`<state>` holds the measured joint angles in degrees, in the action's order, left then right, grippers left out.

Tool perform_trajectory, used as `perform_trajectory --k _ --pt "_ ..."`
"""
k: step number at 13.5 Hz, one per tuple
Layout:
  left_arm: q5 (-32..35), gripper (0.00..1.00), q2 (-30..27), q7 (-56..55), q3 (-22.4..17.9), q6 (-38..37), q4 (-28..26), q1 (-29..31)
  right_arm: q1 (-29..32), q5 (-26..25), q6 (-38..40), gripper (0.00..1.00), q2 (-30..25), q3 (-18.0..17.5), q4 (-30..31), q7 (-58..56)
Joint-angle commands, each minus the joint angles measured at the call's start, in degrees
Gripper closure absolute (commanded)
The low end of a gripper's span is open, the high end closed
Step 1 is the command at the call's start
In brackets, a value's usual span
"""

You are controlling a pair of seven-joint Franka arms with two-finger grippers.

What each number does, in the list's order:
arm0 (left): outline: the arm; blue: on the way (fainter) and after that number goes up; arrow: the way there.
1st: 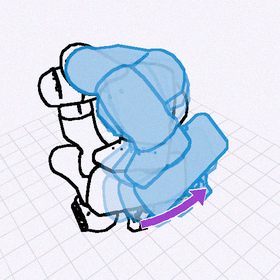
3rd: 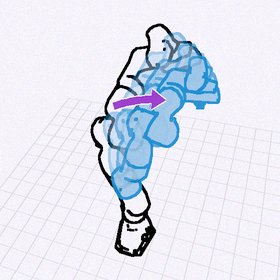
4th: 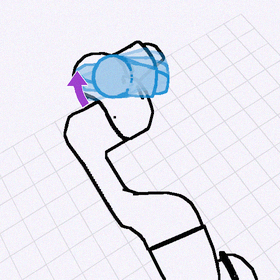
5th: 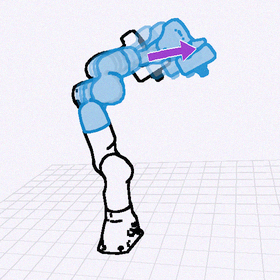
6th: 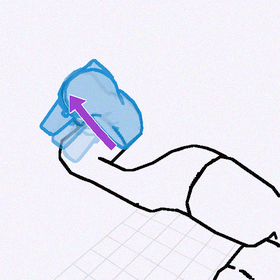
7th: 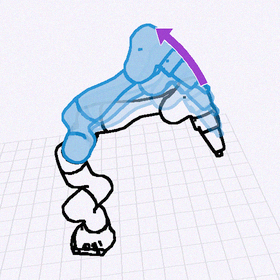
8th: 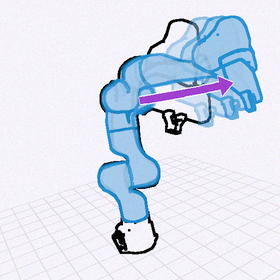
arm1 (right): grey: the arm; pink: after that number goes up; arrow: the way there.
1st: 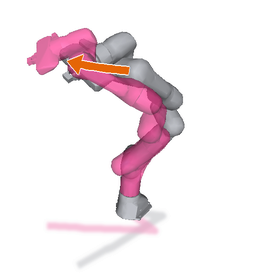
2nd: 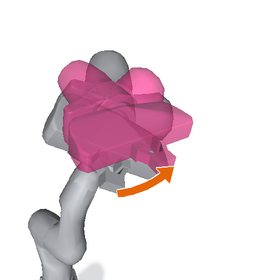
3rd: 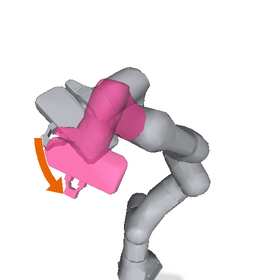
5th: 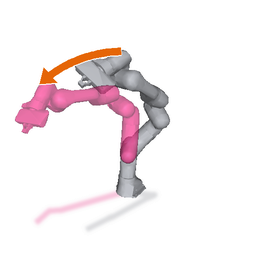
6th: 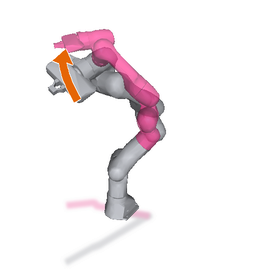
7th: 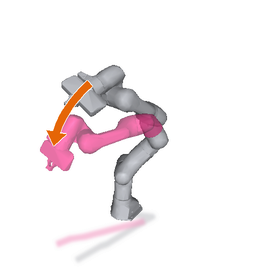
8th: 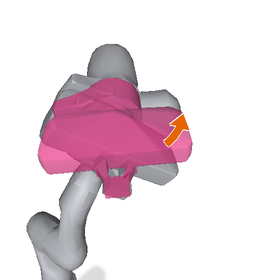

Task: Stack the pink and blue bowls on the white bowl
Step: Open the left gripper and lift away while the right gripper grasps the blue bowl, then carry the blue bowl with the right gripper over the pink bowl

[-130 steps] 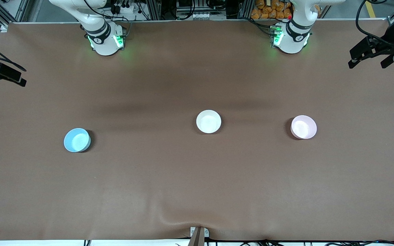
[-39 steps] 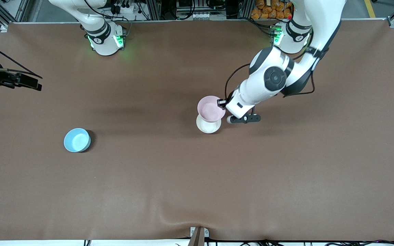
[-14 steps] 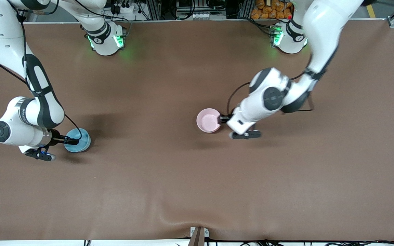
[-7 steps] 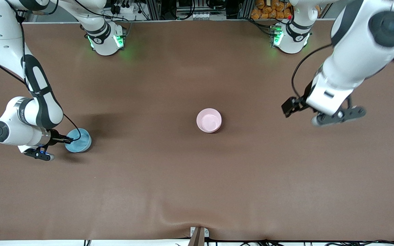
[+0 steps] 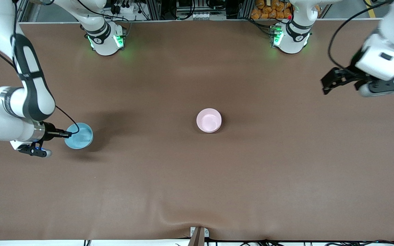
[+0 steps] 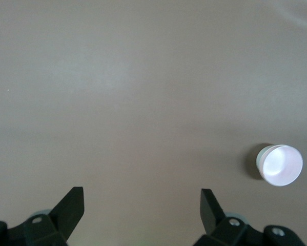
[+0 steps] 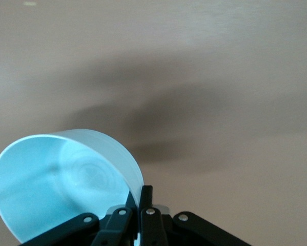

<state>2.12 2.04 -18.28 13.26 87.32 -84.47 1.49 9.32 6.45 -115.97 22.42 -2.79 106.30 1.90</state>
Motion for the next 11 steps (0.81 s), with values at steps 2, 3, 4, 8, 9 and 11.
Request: perform_trajectory --k 2,3,4,8,9,11 --pt "-1.3 0.00 -3.2 3.8 -4.9 -0.9 -2.4 -1.6 -1.6 4.3 2.2 1.00 -5.8 -3.5 1.2 0.7" --pt "-1.3 0.00 -4.5 3.8 -5.0 -0.7 -3.5 -1.2 -3.8 4.3 2.2 1.00 -6.7 -3.5 1.1 2.0" --pt "-1.3 0.00 -4.7 3.9 -5.0 -0.7 -3.4 0.0 -6.6 4.3 2.1 1.00 -7.3 -3.5 1.1 4.1" --pt "-1.2 0.00 -4.1 4.0 -4.9 -0.9 -4.6 1.1 -21.2 5.2 -2.7 1.00 -7.4 -3.4 1.0 23.4" --pt "-1.0 0.00 -4.0 3.9 -4.9 -0.8 -4.6 1.1 -24.4 5.6 -4.9 1.00 -6.8 -3.5 0.8 29.2" --pt "-0.7 0.00 -3.7 3.9 -4.9 -0.7 -4.5 1.2 -29.7 7.5 -9.7 1.00 -5.1 -3.4 0.8 36.2"
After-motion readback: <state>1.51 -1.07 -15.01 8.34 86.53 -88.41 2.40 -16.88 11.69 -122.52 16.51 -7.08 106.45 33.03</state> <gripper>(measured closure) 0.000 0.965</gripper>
